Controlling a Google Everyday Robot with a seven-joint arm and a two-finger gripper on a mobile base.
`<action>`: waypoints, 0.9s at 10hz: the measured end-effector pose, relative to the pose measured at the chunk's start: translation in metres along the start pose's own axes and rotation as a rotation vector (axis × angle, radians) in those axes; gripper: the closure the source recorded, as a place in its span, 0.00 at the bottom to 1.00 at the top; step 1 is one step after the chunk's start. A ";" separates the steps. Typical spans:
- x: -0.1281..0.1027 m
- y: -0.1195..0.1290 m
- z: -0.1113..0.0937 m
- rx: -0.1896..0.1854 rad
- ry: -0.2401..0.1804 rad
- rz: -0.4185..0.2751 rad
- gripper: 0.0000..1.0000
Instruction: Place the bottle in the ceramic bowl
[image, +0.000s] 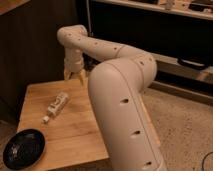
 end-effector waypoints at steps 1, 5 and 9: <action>0.005 0.012 0.002 -0.011 0.009 -0.012 0.35; 0.016 0.058 0.038 -0.041 0.032 -0.048 0.35; 0.023 0.090 0.087 -0.022 0.047 -0.105 0.35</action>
